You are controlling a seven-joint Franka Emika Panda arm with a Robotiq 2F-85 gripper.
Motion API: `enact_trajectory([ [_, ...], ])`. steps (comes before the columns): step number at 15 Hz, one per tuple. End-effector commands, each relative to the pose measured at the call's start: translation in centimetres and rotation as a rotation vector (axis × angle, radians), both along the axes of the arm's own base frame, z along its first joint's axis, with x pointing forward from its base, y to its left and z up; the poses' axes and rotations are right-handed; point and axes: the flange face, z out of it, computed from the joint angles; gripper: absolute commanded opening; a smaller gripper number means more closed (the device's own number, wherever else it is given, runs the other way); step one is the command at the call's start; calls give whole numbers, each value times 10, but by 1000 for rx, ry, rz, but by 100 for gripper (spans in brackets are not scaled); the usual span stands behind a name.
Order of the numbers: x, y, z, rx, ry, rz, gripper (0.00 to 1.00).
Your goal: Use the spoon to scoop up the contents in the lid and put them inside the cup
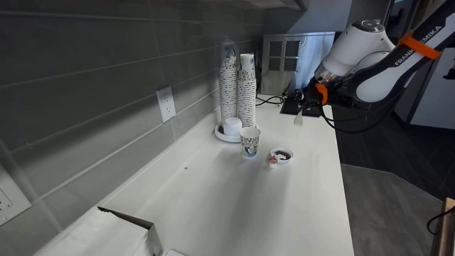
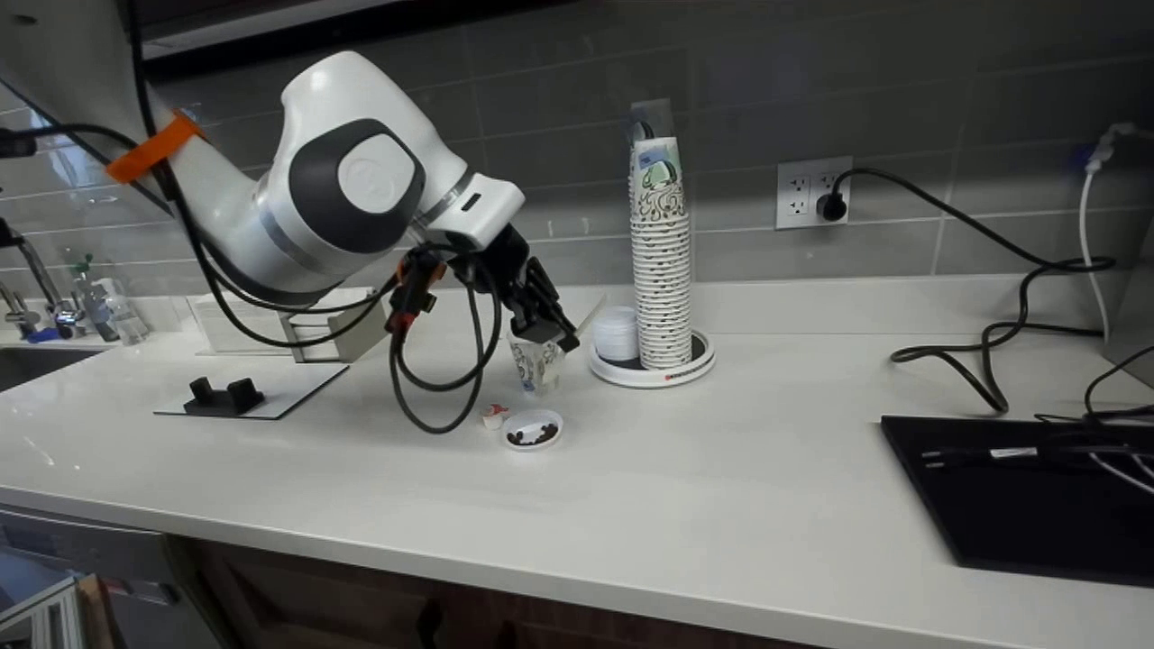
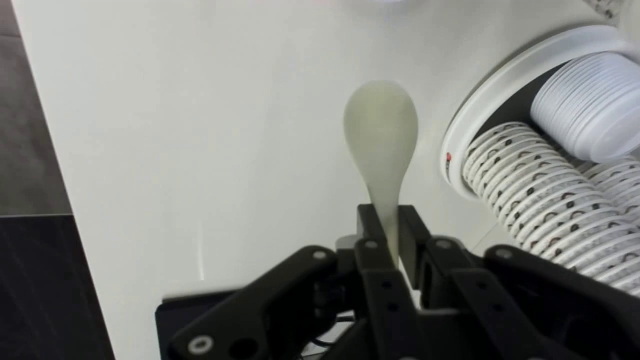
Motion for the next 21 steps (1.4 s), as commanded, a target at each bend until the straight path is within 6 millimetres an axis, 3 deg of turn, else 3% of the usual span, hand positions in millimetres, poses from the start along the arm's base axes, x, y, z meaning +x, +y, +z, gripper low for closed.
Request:
enact_trajectory([
  [1,-5,-6,1,19,-1,-5,14],
  [6,-8,-4,3,48,-2,2,14],
  [7,-6,-7,3,68,22,-20,3],
  [9,-3,-8,24,171,105,-99,3],
  [12,15,-23,23,237,257,-200,3],
  [17,24,-57,46,493,443,-252,3],
  [21,20,-89,29,686,515,-365,3],
])
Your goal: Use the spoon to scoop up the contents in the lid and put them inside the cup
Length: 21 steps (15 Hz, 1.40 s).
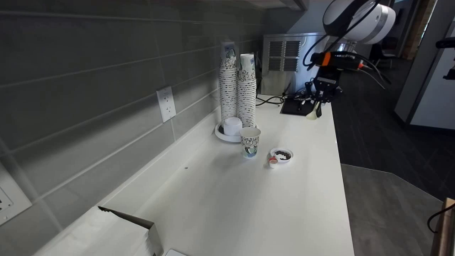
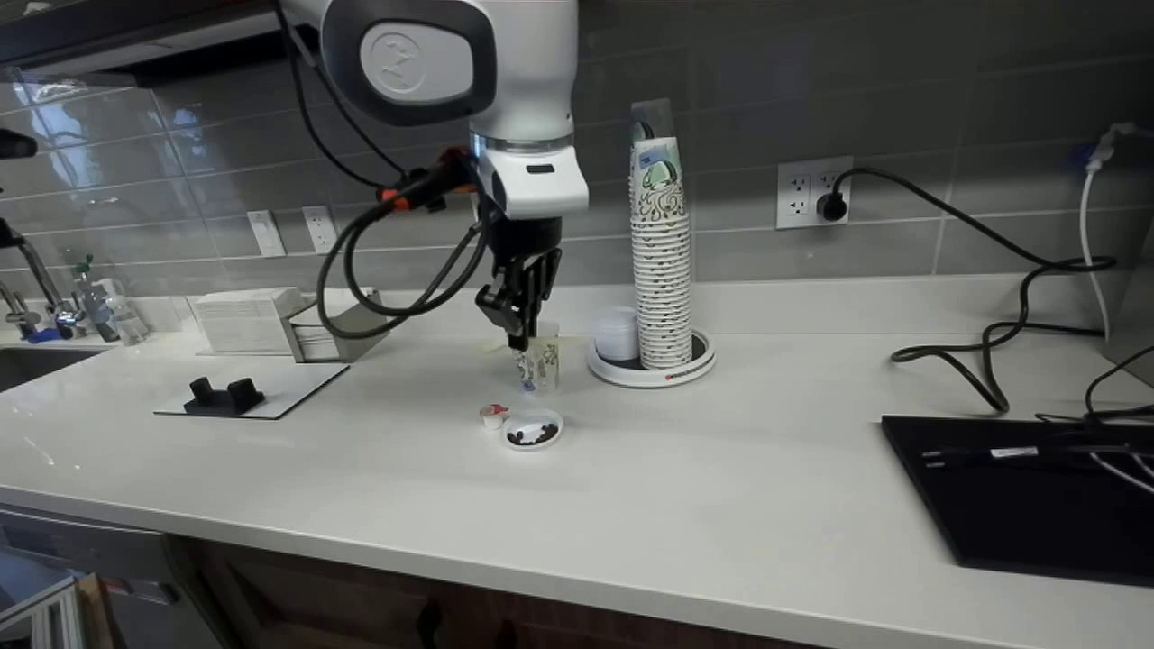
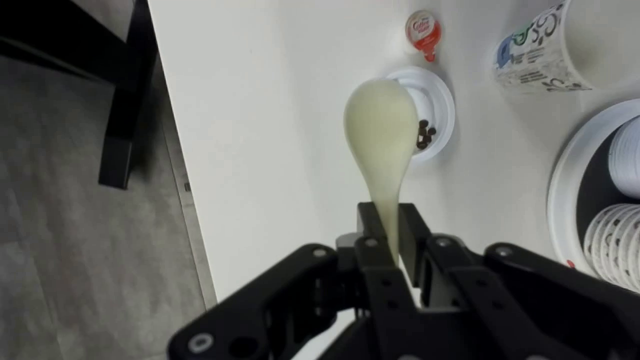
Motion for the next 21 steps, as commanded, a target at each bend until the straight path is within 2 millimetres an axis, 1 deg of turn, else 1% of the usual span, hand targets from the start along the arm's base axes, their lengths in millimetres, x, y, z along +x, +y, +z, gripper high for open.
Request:
enact_trajectory([
  [1,9,-25,-24,106,49,-99,3],
  [4,21,-48,-70,151,64,-185,3],
  [6,35,-63,-103,171,68,-243,3],
  [9,63,-85,-151,201,101,-317,3],
  [10,74,-92,-164,204,103,-325,3],
  [12,90,-103,-186,212,121,-348,3],
  [14,103,-109,-201,224,140,-354,3],
  [15,110,-112,-203,217,145,-350,39],
  [16,115,-113,-206,214,150,-347,40],
  [17,120,-113,-202,214,159,-333,45],
  [18,124,-113,-196,198,160,-323,53],
  [20,129,-113,-172,162,158,-285,65],
  [21,131,-112,-159,141,159,-254,73],
])
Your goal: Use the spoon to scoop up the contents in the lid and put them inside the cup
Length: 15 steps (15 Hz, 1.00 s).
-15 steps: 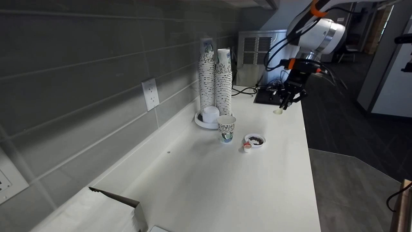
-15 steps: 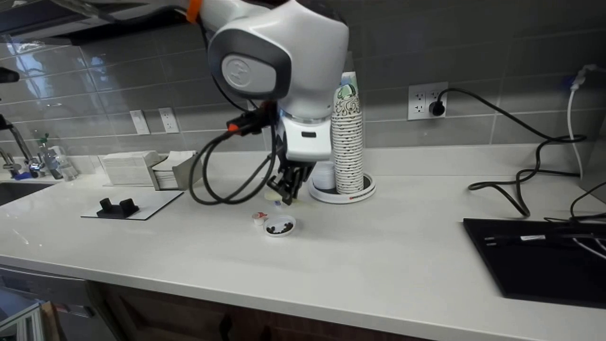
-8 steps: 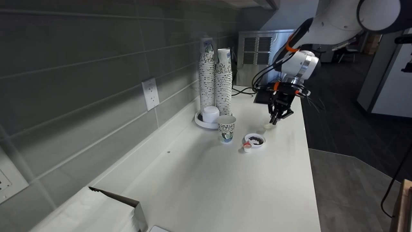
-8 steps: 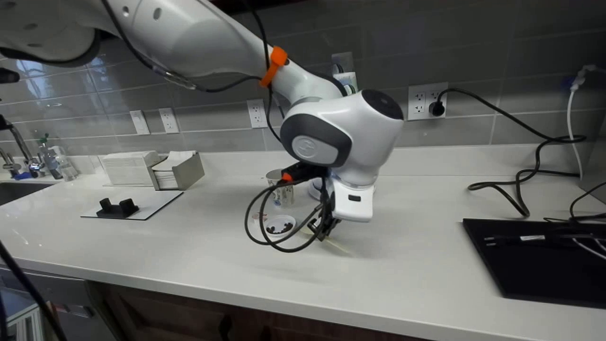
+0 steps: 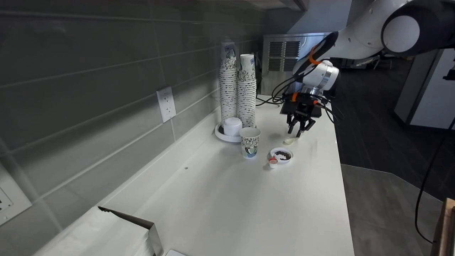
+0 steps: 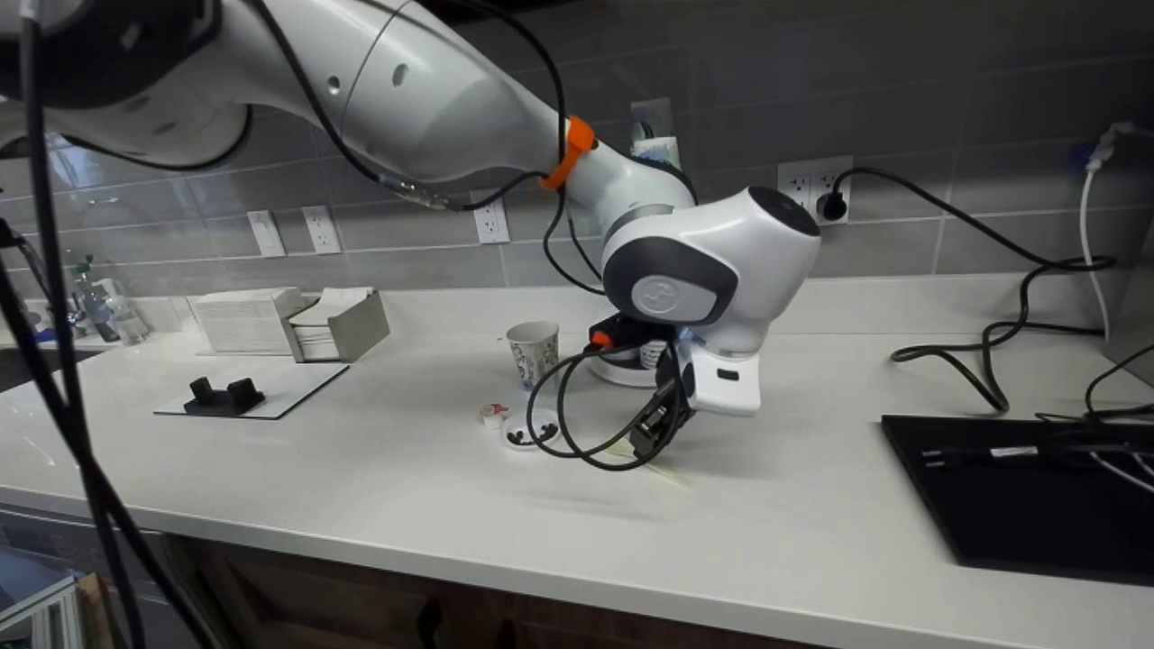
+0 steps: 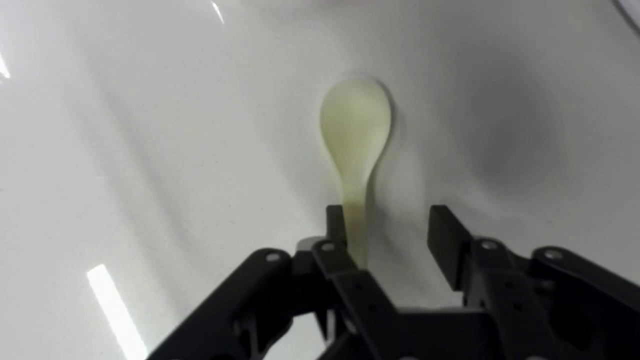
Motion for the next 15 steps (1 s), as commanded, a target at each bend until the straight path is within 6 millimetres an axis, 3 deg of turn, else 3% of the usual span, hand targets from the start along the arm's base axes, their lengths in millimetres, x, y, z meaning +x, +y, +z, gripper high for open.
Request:
enact_trajectory([
  [1,8,2,52,-45,28,119,79],
  [3,-4,13,86,-62,67,252,93],
  [5,-17,26,117,-92,115,359,100],
  [7,-40,54,140,-111,143,473,100],
  [11,-80,91,175,-235,219,665,100],
  [15,-129,116,222,-361,287,858,100],
])
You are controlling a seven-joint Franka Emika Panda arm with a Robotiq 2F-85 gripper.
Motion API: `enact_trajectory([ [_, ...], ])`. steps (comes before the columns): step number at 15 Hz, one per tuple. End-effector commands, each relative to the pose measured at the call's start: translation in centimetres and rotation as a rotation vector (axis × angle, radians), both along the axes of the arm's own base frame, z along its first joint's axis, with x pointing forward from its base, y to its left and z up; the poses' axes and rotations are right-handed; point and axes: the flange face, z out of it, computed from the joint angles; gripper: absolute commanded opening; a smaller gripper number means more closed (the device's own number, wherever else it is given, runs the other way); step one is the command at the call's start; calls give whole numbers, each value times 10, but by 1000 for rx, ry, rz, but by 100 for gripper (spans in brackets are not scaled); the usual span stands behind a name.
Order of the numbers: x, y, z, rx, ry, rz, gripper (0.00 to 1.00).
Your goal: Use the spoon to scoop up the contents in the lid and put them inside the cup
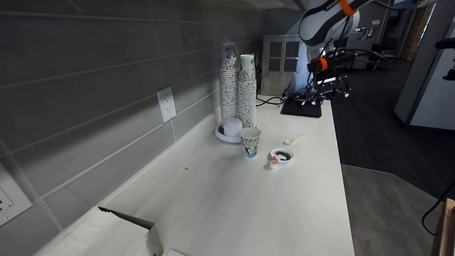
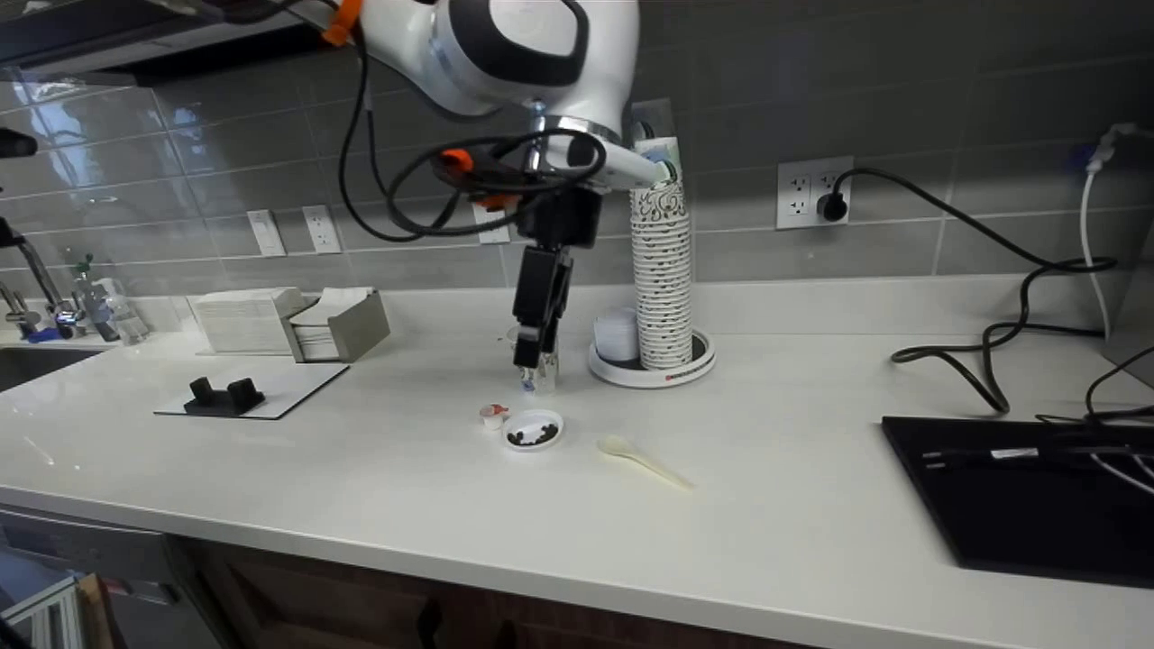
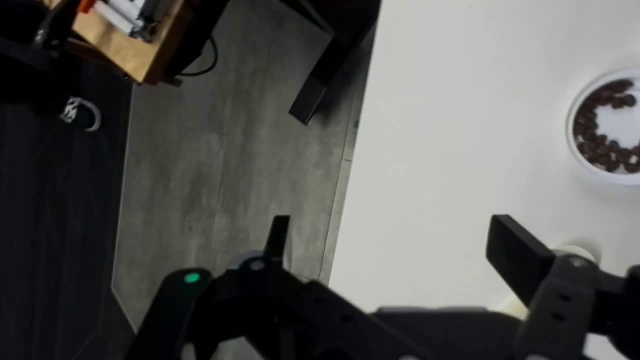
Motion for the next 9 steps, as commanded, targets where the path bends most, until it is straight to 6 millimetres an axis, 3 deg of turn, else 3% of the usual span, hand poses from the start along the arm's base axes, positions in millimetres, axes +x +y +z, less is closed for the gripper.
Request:
enact_trajectory([
  [1,-60,16,50,-93,28,184,100],
  [3,-89,11,78,-165,50,273,100],
  [4,-51,9,55,-123,46,189,100],
  [6,-62,8,71,-130,25,193,100],
  [9,-57,10,58,-127,49,197,100],
])
